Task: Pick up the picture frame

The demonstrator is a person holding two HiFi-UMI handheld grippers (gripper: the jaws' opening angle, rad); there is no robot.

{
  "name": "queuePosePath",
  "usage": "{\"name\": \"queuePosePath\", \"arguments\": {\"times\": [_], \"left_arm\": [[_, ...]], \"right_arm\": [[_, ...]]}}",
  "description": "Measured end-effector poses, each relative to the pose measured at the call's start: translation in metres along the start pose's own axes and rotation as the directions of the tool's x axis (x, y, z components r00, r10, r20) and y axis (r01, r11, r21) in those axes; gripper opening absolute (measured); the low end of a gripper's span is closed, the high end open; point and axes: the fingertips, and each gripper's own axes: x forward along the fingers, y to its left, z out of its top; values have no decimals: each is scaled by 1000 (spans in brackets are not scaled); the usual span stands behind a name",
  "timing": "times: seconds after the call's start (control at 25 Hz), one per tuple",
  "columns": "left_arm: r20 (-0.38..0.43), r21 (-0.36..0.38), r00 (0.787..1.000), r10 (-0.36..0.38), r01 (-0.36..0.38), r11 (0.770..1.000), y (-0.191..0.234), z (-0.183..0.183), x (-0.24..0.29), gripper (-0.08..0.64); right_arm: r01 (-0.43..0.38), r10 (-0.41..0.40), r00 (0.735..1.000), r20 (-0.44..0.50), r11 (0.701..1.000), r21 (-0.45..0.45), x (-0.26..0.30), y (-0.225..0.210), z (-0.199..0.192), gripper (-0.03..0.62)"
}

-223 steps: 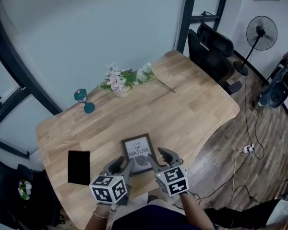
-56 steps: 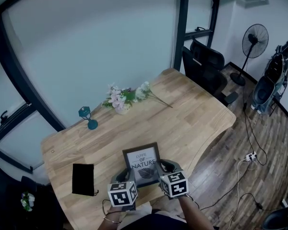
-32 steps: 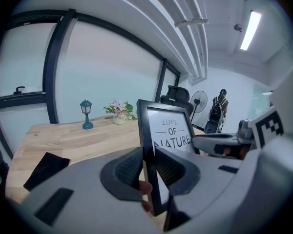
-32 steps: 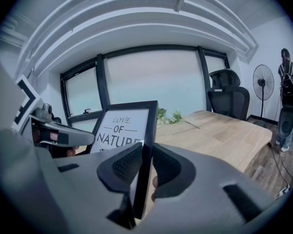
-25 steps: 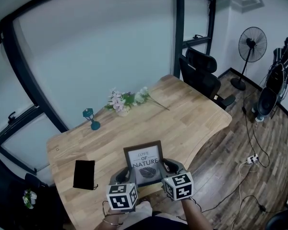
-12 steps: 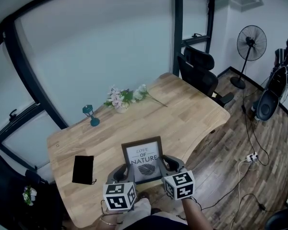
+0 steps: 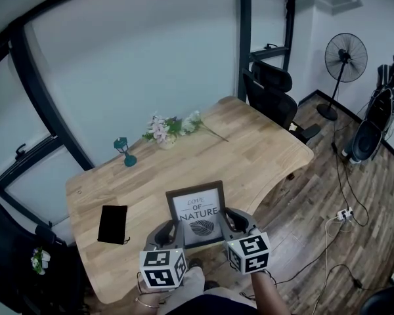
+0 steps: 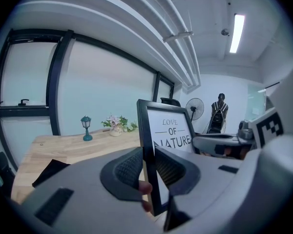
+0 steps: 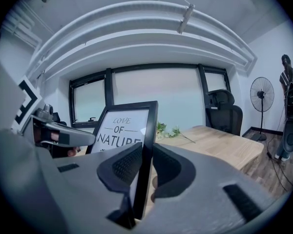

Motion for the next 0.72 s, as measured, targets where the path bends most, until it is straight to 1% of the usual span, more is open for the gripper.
{"name": "queuePosePath", "arguments": {"times": [0.24,0.72], "left_arm": [[18,16,1000,2,-3,1000,-13,3,-9,71],[64,41,998,7,-10,999,-24,18,-23,71]], "right_arm": [[-2,2,1000,21,1000,1,-16,-3,3,69],[-15,16,998,68,1000,-20,-33,-2,21,69]]}}
